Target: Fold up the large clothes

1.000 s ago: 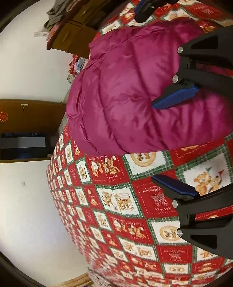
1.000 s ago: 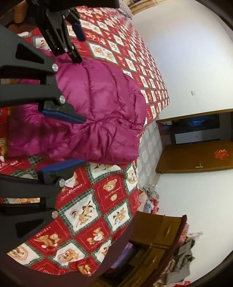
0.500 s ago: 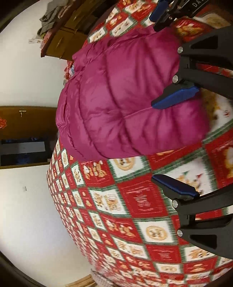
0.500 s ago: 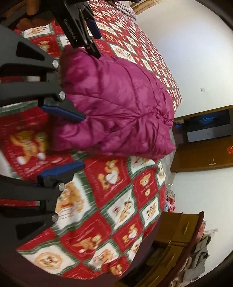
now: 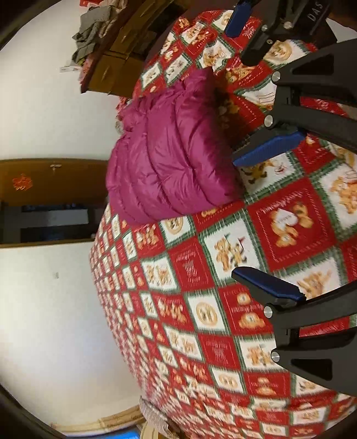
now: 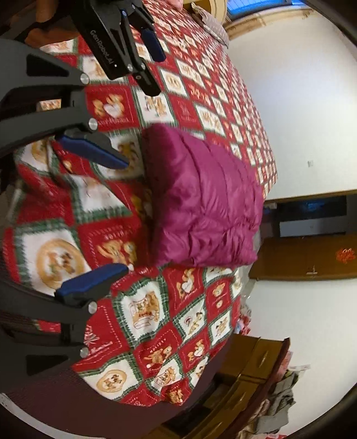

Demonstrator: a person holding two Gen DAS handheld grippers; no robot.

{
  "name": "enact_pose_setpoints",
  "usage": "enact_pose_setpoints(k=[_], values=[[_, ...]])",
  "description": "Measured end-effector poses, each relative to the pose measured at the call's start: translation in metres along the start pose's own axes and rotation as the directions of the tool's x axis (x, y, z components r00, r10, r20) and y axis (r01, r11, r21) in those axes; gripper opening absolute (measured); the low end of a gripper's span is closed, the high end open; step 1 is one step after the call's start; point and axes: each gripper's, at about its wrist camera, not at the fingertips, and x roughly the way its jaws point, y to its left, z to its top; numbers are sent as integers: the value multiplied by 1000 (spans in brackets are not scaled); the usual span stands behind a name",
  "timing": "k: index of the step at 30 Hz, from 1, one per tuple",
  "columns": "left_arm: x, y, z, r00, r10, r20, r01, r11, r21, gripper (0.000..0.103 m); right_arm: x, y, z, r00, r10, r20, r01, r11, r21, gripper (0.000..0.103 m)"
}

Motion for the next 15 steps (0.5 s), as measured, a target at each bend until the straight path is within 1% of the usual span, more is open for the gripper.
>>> enact_pose_setpoints(k=[3,5,7,10,15], values=[[-25,5,-3,999,26,43,-25,1000,-8,76,-21,8,-5,999,5,36,-4,1000,-25,79],[-39,8,-5,997,36,68,-35,999,-14,76,-35,10,-5,998,17,67,-15,999,-30,80],[-59,11,-4,991,65,114,-62,998,-28,76,-47,12,-5,995,26,99,-22,999,-35,80],[-82,13,1,979,107,171,-101,994,-43,76,-67,14,1,986,34,163,-29,999,-29,83],[-112,14,12,962,123,243,-114,992,-51,77,-96,21,9,958,40,283,-33,999,-32,84]])
